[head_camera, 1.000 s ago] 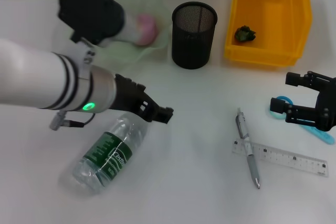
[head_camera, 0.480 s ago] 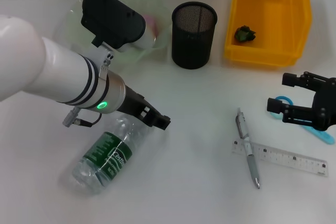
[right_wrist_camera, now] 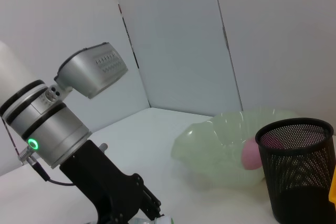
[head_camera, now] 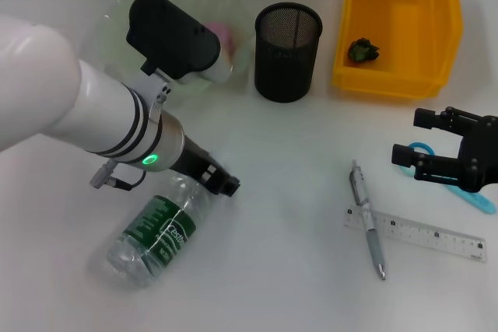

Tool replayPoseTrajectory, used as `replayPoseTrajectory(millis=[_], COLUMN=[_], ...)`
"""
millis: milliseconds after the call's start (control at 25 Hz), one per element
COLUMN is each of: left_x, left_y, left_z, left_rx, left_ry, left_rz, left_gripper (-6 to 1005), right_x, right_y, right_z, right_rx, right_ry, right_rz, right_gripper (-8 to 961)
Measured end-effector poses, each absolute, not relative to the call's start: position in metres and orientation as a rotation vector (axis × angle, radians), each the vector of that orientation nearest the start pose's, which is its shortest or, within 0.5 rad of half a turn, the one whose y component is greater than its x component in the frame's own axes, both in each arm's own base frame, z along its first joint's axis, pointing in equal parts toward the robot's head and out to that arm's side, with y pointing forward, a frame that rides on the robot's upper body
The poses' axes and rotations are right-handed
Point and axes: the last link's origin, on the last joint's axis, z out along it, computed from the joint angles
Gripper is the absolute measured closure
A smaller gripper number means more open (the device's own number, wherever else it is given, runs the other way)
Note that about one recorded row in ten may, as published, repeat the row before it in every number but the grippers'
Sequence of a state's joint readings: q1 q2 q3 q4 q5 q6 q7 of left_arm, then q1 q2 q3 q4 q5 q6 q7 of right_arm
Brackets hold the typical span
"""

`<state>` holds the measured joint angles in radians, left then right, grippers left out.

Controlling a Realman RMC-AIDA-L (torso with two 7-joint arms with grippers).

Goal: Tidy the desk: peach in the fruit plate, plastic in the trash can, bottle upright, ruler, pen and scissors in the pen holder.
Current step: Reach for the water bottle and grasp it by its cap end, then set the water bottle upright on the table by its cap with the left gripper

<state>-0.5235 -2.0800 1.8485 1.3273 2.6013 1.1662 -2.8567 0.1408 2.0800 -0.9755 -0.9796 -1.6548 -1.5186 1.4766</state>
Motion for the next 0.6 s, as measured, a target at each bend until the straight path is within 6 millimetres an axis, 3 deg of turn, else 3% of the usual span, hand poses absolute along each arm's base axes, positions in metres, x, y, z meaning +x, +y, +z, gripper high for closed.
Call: replayPoseTrajectory(millis=[240, 440, 600], left_x=[-0.167, -0.163, -0.165], left_y=[0.334, 0.333, 0.331], left_z=[-0.079, -0.067, -0.041], left_rx=[-2.544, -2.569, -2.582], left_ry=[-0.794, -0.69, -0.577], left_rz=[0.443, 0.398, 0.333], left_gripper=[360, 561, 564], right_x=[0.293, 0.294, 0.295], right_y=[0.268, 0.268, 0.268], right_z=[0.033, 0.033, 0.035], right_rx=[-2.53, -2.526, -2.517], right_ry=[0.706, 0.709, 0.714], right_rz=[0.761, 0.761, 0.766], right_gripper=[123, 123, 123])
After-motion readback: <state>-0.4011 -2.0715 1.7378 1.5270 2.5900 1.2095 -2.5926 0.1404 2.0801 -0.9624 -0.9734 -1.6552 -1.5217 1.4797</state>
